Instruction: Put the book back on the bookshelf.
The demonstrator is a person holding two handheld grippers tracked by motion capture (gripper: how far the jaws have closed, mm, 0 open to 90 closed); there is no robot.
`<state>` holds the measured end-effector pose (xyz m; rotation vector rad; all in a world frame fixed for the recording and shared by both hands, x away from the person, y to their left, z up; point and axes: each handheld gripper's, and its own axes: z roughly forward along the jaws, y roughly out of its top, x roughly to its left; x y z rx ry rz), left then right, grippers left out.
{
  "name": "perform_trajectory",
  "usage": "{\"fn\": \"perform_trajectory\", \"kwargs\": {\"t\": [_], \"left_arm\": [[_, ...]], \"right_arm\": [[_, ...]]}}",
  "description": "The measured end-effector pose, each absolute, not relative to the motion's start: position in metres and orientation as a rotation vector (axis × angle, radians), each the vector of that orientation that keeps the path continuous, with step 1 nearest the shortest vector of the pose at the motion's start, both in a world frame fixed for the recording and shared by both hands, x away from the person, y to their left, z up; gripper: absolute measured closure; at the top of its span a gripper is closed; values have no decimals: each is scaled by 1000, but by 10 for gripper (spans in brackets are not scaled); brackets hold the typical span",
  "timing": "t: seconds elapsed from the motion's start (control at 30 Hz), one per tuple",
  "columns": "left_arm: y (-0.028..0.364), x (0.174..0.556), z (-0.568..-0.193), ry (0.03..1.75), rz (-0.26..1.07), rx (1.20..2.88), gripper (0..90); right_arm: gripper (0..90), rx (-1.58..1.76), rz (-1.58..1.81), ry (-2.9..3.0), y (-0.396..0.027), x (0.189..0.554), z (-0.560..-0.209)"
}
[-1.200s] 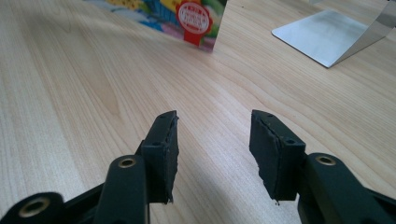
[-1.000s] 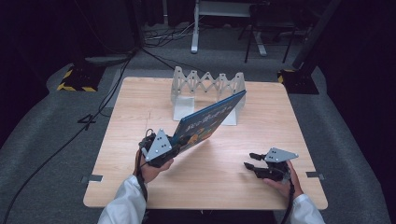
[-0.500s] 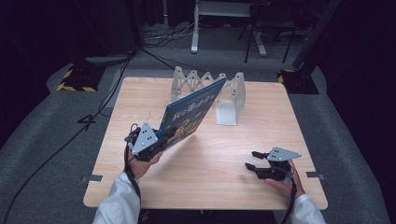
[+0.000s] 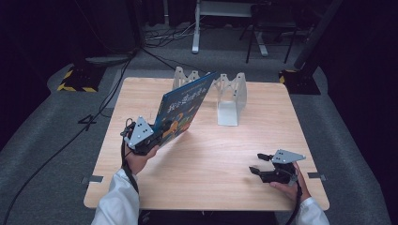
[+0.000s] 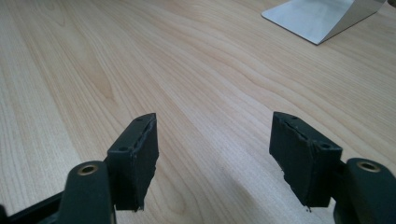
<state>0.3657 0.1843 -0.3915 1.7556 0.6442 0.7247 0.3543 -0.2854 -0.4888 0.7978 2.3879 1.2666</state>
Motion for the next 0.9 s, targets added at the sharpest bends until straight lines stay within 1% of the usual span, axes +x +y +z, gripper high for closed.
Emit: {"fn": "perform_trajectory", "kwargs": {"t": [0.4, 0.5, 0.63, 0.9], "left_arm": [[179, 394, -389, 679, 759, 1753, 831], [180, 401, -388, 697, 748, 1722, 831], [178, 411, -387, 707, 780, 1716, 831], [172, 434, -395, 750, 754, 1679, 830]], "right_arm": [[350, 768, 1249, 2409, -283, 354, -490], [354, 769, 1247, 2408, -284, 354, -490], [358, 768, 1248, 2410, -284, 355, -490], [365, 742, 1242, 2429, -282, 355, -491]]}}
